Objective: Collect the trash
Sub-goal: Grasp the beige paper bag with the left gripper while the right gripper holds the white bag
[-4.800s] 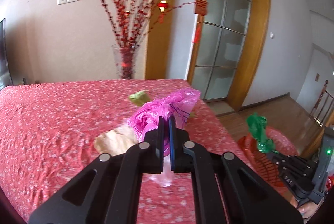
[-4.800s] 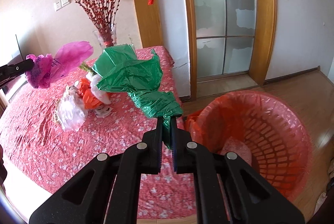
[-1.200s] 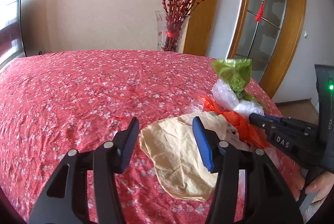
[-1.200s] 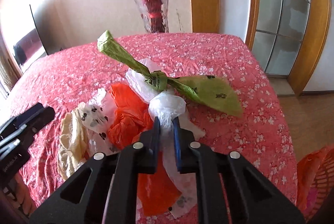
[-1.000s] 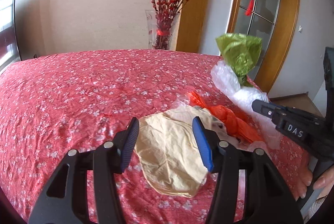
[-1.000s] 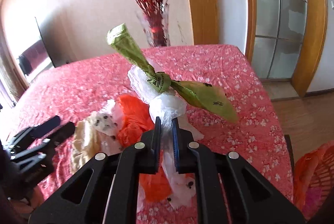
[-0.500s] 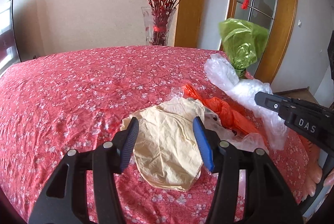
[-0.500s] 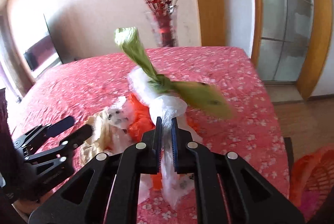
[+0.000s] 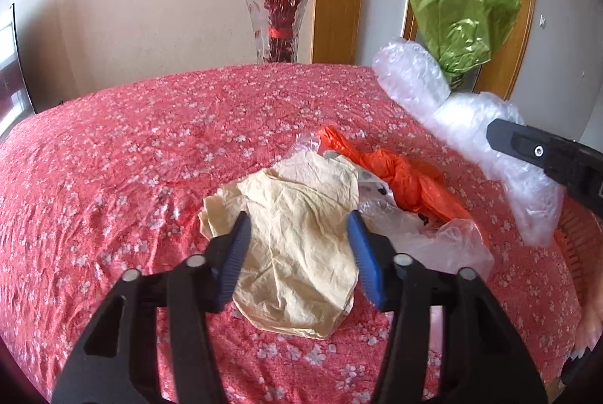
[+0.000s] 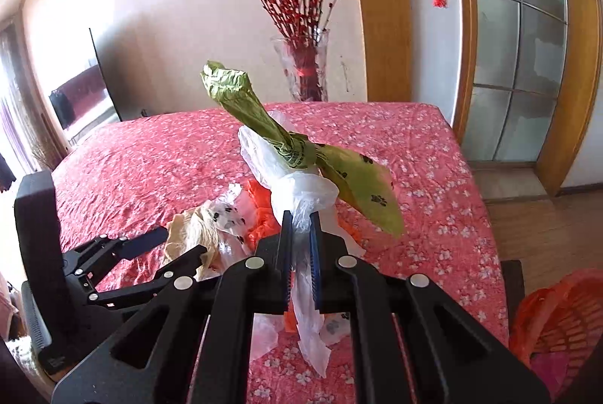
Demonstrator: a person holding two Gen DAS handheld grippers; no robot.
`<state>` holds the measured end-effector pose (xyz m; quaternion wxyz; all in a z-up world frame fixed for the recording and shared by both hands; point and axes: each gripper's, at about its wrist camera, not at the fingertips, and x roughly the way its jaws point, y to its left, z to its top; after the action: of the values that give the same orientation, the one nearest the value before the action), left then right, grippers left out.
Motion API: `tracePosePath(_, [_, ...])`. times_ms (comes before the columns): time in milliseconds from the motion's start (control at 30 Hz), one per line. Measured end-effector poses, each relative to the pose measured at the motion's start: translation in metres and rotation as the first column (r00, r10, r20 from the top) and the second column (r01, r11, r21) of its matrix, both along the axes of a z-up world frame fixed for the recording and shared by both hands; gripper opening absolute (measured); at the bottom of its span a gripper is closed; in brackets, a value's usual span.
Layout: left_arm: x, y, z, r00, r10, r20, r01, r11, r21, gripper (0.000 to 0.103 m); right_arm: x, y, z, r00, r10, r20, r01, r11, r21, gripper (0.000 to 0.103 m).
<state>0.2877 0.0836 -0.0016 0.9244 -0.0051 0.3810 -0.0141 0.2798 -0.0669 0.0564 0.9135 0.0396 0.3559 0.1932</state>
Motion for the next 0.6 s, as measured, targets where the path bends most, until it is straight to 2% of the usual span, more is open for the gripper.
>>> tracePosePath(33, [0.001,0.001,-0.001,1.000,0.002,-0.011,-0.002,1.000,-0.007,0.024,0.001,-0.002,0.000,1.000,0.006,-0.020,-0.005,1.000,0.030,0.009])
tracePosePath(100, [0.004,0.004,-0.003,1.000,-0.005,-0.025,0.005,1.000,-0.019,0.005,0.005,-0.005,-0.001,0.999,-0.020,-0.036,0.021,0.999,0.029,0.009])
tracePosePath(133, [0.004,0.005,-0.003,1.000,-0.007,-0.025,0.007,1.000,-0.020,0.002,0.006,-0.005,-0.001,0.999,-0.006,-0.035,0.008,0.999,0.031,0.009])
tracePosePath(200, [0.000,0.009,-0.001,1.000,-0.006,-0.005,0.006,1.000,-0.007,0.002,0.007,-0.002,-0.002,0.999,-0.040,-0.023,0.040,0.999,-0.030,0.008])
tracePosePath(233, [0.000,0.012,0.001,1.000,-0.004,0.003,0.004,1.000,-0.002,0.002,0.008,-0.002,-0.003,0.999,-0.016,-0.037,0.016,1.000,-0.008,0.008])
tracePosePath(300, [-0.001,0.020,0.005,1.000,0.009,0.016,-0.008,1.000,-0.004,0.002,0.010,0.000,-0.005,0.998,-0.061,-0.029,0.060,0.997,-0.048,0.008])
tracePosePath(367, [-0.001,0.028,0.009,1.000,0.020,0.023,-0.020,1.000,-0.013,0.002,0.012,-0.004,-0.006,0.997,-0.028,-0.066,0.030,0.999,0.028,0.007])
tracePosePath(433, [-0.002,0.032,0.012,0.999,0.029,0.030,-0.029,0.999,-0.014,0.002,0.011,0.000,-0.004,0.998,-0.044,-0.037,0.044,0.999,-0.005,0.007])
tracePosePath(500, [-0.004,0.034,0.012,0.999,0.029,0.030,-0.028,0.999,-0.018,0.002,0.011,0.001,-0.004,0.999,-0.010,-0.050,0.011,0.999,0.030,0.007])
tracePosePath(600, [-0.007,0.031,0.012,0.999,0.028,0.025,-0.027,0.999,-0.026,0.004,0.008,0.005,-0.001,0.999,-0.014,-0.031,0.014,1.000,0.004,0.007])
